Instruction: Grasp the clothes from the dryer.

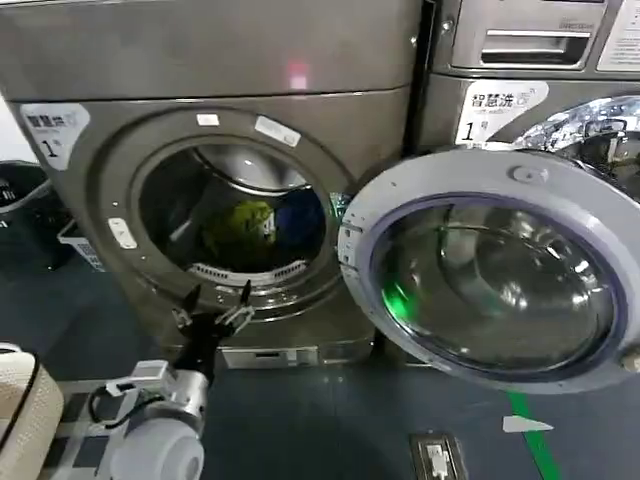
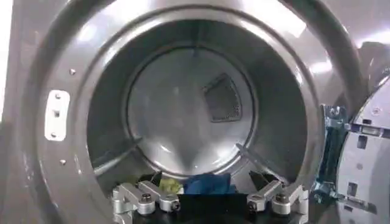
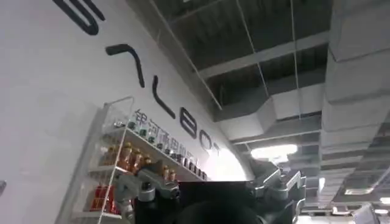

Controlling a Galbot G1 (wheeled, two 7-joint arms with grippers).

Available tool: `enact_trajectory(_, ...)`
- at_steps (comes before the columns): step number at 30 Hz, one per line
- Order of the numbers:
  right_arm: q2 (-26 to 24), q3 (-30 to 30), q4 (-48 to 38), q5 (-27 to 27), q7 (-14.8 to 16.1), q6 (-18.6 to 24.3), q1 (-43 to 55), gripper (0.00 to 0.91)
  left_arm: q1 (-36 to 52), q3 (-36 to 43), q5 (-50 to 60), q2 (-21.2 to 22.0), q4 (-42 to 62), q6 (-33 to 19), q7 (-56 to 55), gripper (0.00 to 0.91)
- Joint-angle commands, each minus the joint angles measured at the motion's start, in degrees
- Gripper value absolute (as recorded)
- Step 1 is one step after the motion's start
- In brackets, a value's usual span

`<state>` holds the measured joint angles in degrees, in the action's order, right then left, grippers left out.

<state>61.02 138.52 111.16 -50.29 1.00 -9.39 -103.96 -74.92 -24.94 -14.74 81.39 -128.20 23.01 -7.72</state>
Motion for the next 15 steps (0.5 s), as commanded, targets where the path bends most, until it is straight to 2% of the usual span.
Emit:
enact_trajectory(1, 0.1, 0.1, 0.1, 0.0, -0.2, 0.0, -0.1, 0.907, 0.0, 0.5, 0.2, 0.2, 0.2, 0.0, 0.2, 0.907)
enact_trajectory(15, 0.1, 0.3, 0.4, -0.4, -0.3, -0.1, -0.4, 0.907, -0.4, 1.1, 0.3, -0.1, -0.2, 0.1, 0.3, 0.907)
